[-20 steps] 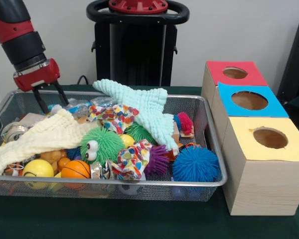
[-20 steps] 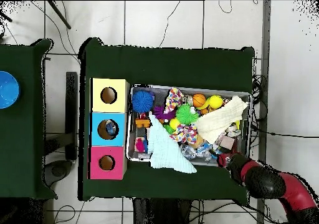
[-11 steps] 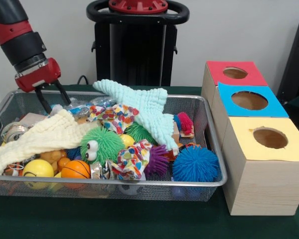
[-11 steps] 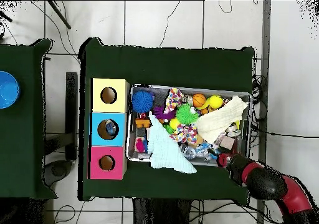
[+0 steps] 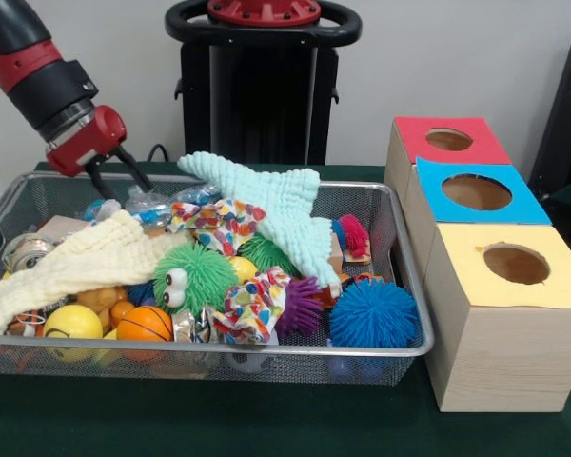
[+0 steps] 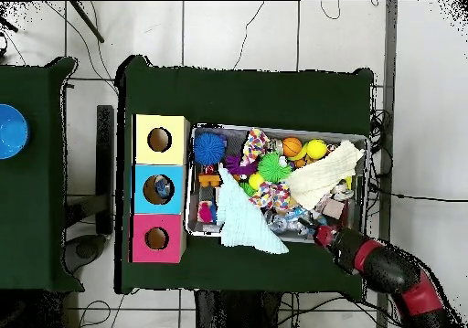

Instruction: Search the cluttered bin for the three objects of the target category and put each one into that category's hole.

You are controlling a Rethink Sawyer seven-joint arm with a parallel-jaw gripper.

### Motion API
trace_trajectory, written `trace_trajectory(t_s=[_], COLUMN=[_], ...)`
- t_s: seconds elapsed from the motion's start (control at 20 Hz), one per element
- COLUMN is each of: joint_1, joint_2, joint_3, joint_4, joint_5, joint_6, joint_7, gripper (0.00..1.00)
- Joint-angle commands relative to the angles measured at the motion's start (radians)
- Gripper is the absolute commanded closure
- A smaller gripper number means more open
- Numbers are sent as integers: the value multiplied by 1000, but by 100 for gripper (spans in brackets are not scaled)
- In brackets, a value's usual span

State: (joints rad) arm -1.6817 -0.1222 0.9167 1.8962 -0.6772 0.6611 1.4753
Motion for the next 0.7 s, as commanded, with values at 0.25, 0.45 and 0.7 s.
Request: trace_trajectory(t_s=[0.25,0.45,0.7], joint_1=[-21,-16,-6], joint_2=[220,225,209], joint_3=[-14,-18,-45], joint_4=[-77,-85,-82], joint_5=[45,11,-63], joint_6=[224,234,197], joint_7=[-389,-384,-385], gripper=[0,0,0])
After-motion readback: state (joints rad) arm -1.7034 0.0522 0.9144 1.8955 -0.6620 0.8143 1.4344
